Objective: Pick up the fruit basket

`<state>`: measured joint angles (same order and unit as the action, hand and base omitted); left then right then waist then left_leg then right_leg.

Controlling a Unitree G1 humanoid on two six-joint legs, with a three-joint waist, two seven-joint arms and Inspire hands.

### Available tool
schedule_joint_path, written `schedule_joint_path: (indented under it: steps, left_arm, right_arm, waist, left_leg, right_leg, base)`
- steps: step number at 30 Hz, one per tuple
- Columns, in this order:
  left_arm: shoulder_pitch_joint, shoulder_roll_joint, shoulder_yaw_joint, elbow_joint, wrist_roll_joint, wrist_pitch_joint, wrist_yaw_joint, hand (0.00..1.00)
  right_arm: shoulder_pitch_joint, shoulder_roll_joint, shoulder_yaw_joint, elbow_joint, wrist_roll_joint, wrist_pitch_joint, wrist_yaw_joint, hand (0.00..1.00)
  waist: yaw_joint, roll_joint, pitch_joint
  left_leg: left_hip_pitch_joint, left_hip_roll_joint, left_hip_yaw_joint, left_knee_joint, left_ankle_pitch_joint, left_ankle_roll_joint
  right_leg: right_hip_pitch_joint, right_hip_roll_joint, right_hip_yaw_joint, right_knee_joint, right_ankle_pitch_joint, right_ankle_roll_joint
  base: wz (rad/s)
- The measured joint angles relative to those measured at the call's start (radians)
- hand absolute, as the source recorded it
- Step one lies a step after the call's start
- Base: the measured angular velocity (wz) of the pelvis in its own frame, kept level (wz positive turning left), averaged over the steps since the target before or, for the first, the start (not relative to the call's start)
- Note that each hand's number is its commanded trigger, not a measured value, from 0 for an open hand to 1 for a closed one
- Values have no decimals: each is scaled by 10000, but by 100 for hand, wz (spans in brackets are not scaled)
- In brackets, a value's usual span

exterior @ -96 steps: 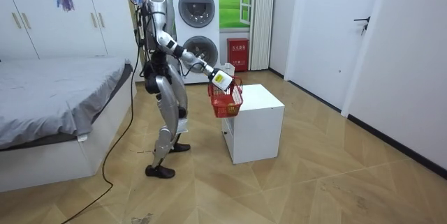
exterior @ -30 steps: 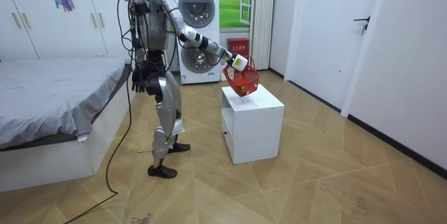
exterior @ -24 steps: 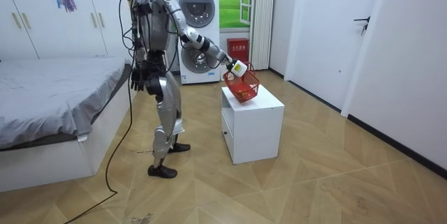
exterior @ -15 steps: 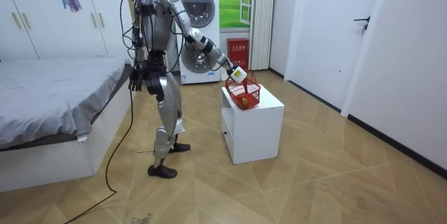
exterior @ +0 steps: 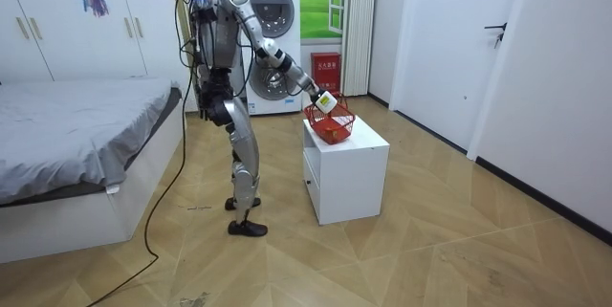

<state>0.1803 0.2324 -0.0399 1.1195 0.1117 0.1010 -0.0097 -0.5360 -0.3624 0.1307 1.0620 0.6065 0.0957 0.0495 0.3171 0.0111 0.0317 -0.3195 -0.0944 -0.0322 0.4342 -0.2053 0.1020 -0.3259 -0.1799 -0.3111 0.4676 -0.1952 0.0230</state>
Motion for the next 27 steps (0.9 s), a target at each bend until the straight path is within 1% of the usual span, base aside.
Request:
schedule_joint_path:
  steps: [1,2,5,6,7,8,10,12,13,16,20,24,27]
  left_arm:
    - [29,-48,-25,12,-1,6,-9,0]
    - [44,-46,-24,15,8,21,-8,0]
    - [90,-26,-26,63,16,44,-10,0]
    - [93,-30,-46,112,11,48,-22,0]
    - [92,-28,-46,145,8,48,-25,0]
    - [92,-26,-46,174,8,46,-25,0]
    - [98,-26,-110,301,1,43,-49,0]
    - [127,-24,-160,406,-9,33,-104,0]
    - [190,-2,-235,395,-10,36,-190,0]
    - [199,22,-422,350,-11,49,-265,0]
    - [200,53,-428,292,-9,46,-298,0]
    - [206,60,-427,295,-9,47,-363,0]
    - [206,63,-427,295,-8,49,-431,0]
  right_arm:
    - [-51,-60,-37,0,47,-37,90,100]
    - [-59,-103,-59,45,68,-114,178,100]
    - [-58,-105,-55,256,65,-112,221,100]
    - [-58,-109,-55,315,62,-111,243,60]
    - [-59,-114,-54,344,57,-111,265,16]
    - [-58,-114,-54,376,50,-109,267,0]
    - [-62,-114,-54,397,44,-106,268,0]
    - [-76,-114,-54,390,44,-108,264,0]
    - [-82,-115,-55,390,45,-108,238,0]
    - [-213,-114,-54,391,83,-108,184,0]
    - [-305,-115,-51,390,102,-108,187,0]
    - [-305,-119,-52,390,102,-108,183,0]
    - [-305,-119,-51,390,92,-108,183,0]
  waist:
    - [21,162,-75]
    - [48,201,-82]
    - [75,199,-74]
    - [76,169,-61]
    - [48,134,-37]
    - [17,116,-26]
    - [-58,-2,45]
    - [-90,-67,81]
    - [-117,-106,76]
    - [-157,-114,69]
    - [-140,-118,66]
    - [-138,-177,30]
    - [-153,-183,25]
  left_leg:
    - [16,96,-31,-128,10,-25]
    - [114,135,-28,-276,39,-62]
    - [327,165,-91,-488,65,-103]
    - [389,166,-127,-578,79,-122]
    - [410,175,-182,-622,87,-135]
    - [419,166,-231,-647,93,-143]
    - [371,167,-293,-727,112,-156]
    - [305,166,-359,-734,111,-156]
    - [285,164,-387,-746,110,-156]
    - [252,173,-429,-735,111,-156]
    - [251,174,-428,-776,112,-156]
    - [275,174,-427,-818,113,-156]
    - [303,175,-425,-816,114,-156]
  right_leg:
    - [179,168,-100,-242,153,-33]
    - [281,219,-129,-407,211,-50]
    - [501,272,-187,-580,221,-58]
    - [574,285,-230,-652,221,-58]
    - [635,300,-292,-735,223,-60]
    - [658,301,-339,-745,222,-59]
    - [658,325,-422,-853,222,-59]
    - [649,338,-487,-930,224,-60]
    - [648,355,-496,-986,229,-51]
    - [654,413,-482,-1141,269,-21]
    - [665,422,-487,-1239,274,-13]
    - [664,417,-488,-1246,273,-13]
    - [704,418,-496,-1259,275,-11]
  base:
    - [-8]
    - [0]
    - [4]
    - [9]
    - [12]
    - [14]
    - [10]
    - [9]
    - [8]
    - [2]
    - [0]
    - [0]
    - [0]
